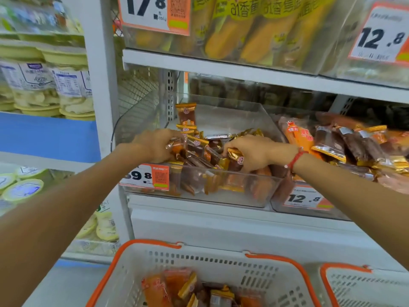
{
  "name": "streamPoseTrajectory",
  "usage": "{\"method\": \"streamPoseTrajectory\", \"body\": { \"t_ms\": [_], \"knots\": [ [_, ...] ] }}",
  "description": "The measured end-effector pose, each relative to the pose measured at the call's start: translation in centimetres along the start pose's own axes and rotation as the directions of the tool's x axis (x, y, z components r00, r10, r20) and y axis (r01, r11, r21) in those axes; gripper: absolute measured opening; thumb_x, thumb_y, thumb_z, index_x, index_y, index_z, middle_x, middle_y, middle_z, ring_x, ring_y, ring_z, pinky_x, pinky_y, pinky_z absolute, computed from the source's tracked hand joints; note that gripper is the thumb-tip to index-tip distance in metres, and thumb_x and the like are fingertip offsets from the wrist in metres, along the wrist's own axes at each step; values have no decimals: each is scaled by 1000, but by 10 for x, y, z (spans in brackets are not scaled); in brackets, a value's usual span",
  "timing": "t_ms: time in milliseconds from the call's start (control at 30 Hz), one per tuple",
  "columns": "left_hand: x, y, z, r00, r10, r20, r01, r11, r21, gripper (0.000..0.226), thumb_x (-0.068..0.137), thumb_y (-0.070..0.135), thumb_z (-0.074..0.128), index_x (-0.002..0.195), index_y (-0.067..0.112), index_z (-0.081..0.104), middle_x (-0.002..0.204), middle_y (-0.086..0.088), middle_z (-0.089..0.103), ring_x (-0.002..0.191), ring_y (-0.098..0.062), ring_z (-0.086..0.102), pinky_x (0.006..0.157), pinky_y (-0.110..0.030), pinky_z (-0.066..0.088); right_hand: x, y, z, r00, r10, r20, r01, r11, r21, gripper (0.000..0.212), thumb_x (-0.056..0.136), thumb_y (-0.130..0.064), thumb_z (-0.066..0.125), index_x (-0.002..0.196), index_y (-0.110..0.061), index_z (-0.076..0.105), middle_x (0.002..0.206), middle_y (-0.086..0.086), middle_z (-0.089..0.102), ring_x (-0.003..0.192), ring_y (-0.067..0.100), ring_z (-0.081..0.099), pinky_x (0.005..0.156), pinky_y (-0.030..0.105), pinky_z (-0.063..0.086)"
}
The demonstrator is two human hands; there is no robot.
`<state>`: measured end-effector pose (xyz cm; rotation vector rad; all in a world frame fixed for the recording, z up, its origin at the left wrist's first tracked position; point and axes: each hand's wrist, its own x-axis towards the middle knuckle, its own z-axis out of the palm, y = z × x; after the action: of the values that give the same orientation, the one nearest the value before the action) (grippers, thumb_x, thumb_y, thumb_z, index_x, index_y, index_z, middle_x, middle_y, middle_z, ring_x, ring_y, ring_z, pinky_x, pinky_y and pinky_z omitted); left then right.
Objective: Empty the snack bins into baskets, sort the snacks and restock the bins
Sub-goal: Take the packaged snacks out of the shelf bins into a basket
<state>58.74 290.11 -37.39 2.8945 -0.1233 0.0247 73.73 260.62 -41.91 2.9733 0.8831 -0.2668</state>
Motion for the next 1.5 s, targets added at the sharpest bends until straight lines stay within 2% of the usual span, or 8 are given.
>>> {"method": "streamPoseTrajectory", "body": {
  "t_ms": [67,233,533,767,1000,1267,1400,1500],
  "knots": [
    [-11,5,-3,989,10,-148,-12,1000,-10,58,88,31,69,139,37,44,130,-3,61,117,-32,56,97,-44,46,-83,-95,-48,978,-131,-160,106,982,-156,41,74,-31,77,109,-30,58,115,-2,60,105,25,57,83,47,51],
    [-56,23,-6,815,182,-550,-145,983,109,55,94,24,62,143,35,40,132,3,59,107,-31,62,79,-43,50,-136,-102,-47,858,-36,-512,86,994,74,45,75,-30,79,113,-33,54,120,-1,57,109,26,55,79,41,50],
    [-160,59,-25,634,249,-732,-313,948,51,66,91,14,62,145,40,33,142,16,47,98,-13,61,63,-26,42,-238,-130,-27,644,-146,-751,345,932,114,54,74,-16,80,122,-27,56,119,-6,56,108,25,53,82,44,50],
    [-198,59,26,885,204,-418,-273,955,-112,57,88,26,63,139,42,42,96,28,53,80,-12,64,60,-28,43,-264,-135,41,871,-172,-461,320,910,265,51,81,-21,75,119,-42,49,116,-25,46,104,8,45,77,36,50],
    [-171,47,89,977,204,55,-188,958,-217,45,98,22,54,138,39,45,141,15,50,131,-11,45,104,-32,41,-238,-144,93,968,-239,72,218,949,226,53,93,-18,57,139,-37,42,135,-7,39,124,15,37,91,33,42],
    [-140,24,58,829,231,-510,-259,966,18,39,93,21,59,132,18,56,141,0,52,130,-23,46,107,-33,34,-225,-154,37,939,-235,-251,284,942,179,32,97,-23,54,127,-34,56,132,-14,50,123,9,41,94,34,43],
    [-106,8,57,827,187,-530,-167,982,85,54,100,42,29,141,13,46,146,-5,47,137,-23,40,114,-43,30,-187,-157,-12,774,-174,-609,336,928,161,25,91,-19,61,113,-30,65,110,-15,62,101,6,55,83,27,48],
    [-95,-11,69,827,236,-510,-153,968,200,51,103,39,23,140,12,46,138,-7,54,130,-26,47,114,-43,27,-132,-154,-47,823,-99,-559,248,948,198,27,91,-26,62,118,-25,62,111,-9,64,103,12,58,85,35,51]
  ]
}}
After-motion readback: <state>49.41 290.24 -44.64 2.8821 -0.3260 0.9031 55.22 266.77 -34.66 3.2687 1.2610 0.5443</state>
